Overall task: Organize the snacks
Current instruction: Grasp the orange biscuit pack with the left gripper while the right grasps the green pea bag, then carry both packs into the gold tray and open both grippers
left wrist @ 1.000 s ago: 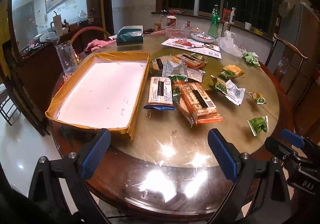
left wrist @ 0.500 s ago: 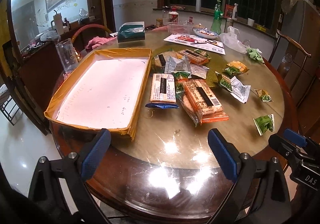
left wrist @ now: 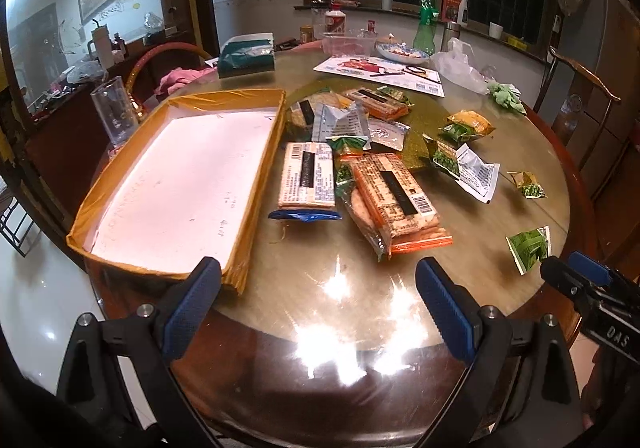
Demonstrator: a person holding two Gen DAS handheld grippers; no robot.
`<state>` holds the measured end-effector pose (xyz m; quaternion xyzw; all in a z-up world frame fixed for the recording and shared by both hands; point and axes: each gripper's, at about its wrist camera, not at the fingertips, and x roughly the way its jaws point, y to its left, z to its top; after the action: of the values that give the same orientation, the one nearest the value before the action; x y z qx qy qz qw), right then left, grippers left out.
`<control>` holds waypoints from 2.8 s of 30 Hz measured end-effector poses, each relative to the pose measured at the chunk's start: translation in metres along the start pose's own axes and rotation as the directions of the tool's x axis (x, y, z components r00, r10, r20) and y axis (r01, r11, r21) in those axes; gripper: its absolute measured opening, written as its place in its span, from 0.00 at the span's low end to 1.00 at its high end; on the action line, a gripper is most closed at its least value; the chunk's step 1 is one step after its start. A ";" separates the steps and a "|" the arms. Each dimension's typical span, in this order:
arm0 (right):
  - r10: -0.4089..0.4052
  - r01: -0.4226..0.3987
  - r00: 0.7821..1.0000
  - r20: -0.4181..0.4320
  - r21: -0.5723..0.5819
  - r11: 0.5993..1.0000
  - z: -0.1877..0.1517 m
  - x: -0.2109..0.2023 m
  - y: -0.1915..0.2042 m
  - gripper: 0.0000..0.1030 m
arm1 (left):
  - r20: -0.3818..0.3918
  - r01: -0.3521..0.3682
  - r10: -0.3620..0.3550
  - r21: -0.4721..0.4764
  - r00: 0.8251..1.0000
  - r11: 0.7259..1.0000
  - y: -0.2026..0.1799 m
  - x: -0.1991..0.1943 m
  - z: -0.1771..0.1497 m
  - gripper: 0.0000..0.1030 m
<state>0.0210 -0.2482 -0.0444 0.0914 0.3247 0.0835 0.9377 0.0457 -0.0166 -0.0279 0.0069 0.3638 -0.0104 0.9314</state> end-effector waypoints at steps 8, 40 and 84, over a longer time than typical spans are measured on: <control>-0.096 0.107 0.989 -0.116 0.089 0.990 0.009 0.028 -0.048 0.78 | -0.059 -0.037 0.041 0.069 0.997 0.997 -0.010 0.022 0.014 0.95; -0.108 0.103 0.986 -0.125 -0.044 0.994 -0.006 0.068 -0.012 0.41 | -0.226 0.047 -0.017 0.125 0.974 0.991 -0.054 0.106 0.043 0.58; 0.271 -0.339 0.927 -0.259 -0.271 0.901 0.036 0.166 0.270 0.41 | -0.148 0.034 -0.081 -0.295 0.986 0.955 0.207 0.091 0.047 0.57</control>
<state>0.1458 0.0449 -0.0541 -0.0168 0.3882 0.2896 0.8747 0.1493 0.1883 -0.0544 -0.1401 0.4343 0.0169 0.8897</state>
